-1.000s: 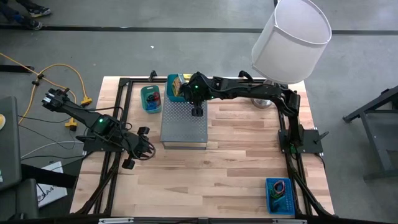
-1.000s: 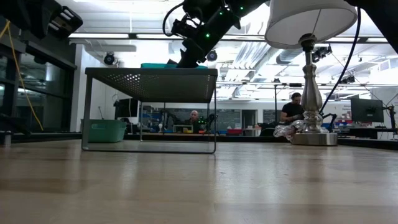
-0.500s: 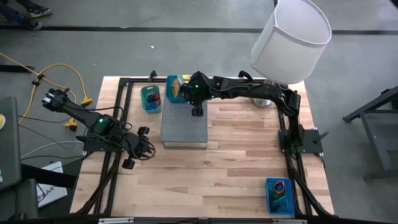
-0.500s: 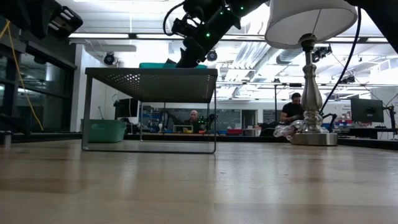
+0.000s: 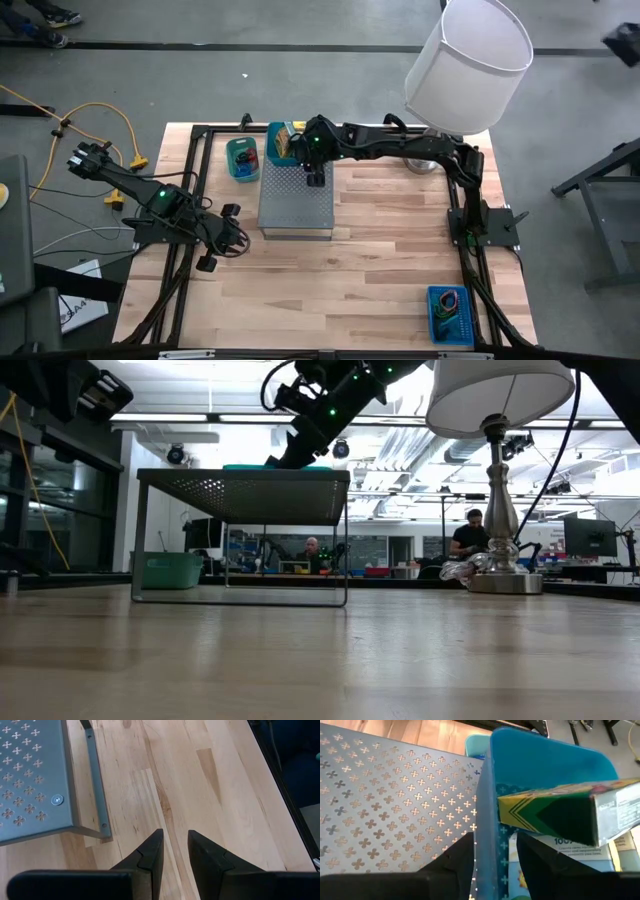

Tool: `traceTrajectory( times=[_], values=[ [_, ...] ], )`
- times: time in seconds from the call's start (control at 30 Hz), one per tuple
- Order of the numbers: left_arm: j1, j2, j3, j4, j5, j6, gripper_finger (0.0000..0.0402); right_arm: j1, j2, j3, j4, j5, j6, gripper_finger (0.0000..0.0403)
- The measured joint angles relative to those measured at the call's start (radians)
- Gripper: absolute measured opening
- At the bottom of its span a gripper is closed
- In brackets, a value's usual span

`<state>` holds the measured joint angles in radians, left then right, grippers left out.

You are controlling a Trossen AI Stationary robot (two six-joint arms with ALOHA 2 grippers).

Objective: Pick & Place Office Desk Supplies
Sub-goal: Put the blue basket with rubberbands on the shelf

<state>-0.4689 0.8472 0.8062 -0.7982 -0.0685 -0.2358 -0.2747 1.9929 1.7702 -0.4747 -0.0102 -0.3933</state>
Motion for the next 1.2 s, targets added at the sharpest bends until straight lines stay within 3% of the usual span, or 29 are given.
traceTrajectory(
  times=[0.53, 0.73, 0.87, 1.07, 1.2],
  values=[
    [0.000, 0.000, 0.000, 0.000, 0.000, 0.000, 0.0083, 0.105, -0.110, 0.000, -0.019, 0.039, -0.026, 0.0138],
    [0.000, 0.000, 0.000, 0.000, 0.000, 0.000, 0.0083, 0.169, -0.110, 0.000, -0.088, 0.178, 0.031, 0.0136],
    [0.000, 0.000, 0.000, 0.000, 0.000, 0.000, 0.0083, 0.210, -0.121, 0.000, -0.216, 0.211, 0.145, 0.0136],
    [0.000, 0.000, 0.000, 0.000, 0.000, 0.000, 0.0083, 0.238, -0.157, -0.001, -0.479, 0.135, 0.424, 0.0136],
    [0.000, 0.000, 0.000, 0.000, 0.000, 0.000, 0.0083, 0.270, -0.197, -0.059, -0.541, 0.134, 0.530, 0.0136]
  ],
)
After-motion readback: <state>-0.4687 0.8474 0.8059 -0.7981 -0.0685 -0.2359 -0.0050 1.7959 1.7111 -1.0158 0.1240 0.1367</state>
